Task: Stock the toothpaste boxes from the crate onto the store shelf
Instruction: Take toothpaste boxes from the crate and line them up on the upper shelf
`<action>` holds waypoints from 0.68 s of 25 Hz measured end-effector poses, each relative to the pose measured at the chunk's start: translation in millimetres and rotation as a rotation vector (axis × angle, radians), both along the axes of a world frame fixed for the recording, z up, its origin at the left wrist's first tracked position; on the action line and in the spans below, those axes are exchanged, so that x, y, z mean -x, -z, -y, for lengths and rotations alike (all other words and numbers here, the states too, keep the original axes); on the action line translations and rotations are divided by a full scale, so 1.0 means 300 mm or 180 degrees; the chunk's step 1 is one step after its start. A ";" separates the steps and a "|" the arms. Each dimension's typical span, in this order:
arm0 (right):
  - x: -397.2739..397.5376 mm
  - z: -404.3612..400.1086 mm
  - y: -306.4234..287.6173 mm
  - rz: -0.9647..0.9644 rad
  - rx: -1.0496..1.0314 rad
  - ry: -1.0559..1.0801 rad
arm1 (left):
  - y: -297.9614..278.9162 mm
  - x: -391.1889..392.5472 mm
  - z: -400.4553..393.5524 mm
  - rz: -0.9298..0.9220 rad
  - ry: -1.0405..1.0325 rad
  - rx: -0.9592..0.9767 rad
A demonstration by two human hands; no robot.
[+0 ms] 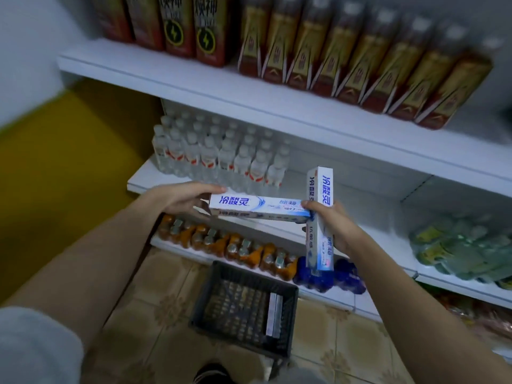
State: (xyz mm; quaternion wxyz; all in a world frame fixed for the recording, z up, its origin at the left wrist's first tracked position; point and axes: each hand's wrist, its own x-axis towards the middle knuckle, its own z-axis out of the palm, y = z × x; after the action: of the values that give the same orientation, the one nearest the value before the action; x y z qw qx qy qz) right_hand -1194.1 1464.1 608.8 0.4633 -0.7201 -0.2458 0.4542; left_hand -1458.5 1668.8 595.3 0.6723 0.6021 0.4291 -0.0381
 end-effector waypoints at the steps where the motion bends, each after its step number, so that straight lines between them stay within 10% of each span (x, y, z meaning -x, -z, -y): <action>1: -0.008 -0.006 -0.023 0.0110 -0.0042 -0.0030 | -0.056 -0.023 -0.017 -0.0259 0.0502 -0.0143; 7: 0.032 0.008 -0.107 0.0314 -0.0306 -0.0170 | -0.242 -0.179 0.091 -0.0942 0.1988 -0.0485; 17: -0.109 0.182 -0.442 0.0221 -0.0861 -0.0250 | -0.663 -0.309 0.334 -0.0807 0.1671 -0.1506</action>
State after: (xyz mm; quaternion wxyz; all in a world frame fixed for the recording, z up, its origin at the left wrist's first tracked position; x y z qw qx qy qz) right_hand -1161.3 1409.6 741.4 0.5293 -0.6562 -0.3487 0.4095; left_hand -1365.7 1568.7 794.1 0.4235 0.8208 0.3368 -0.1831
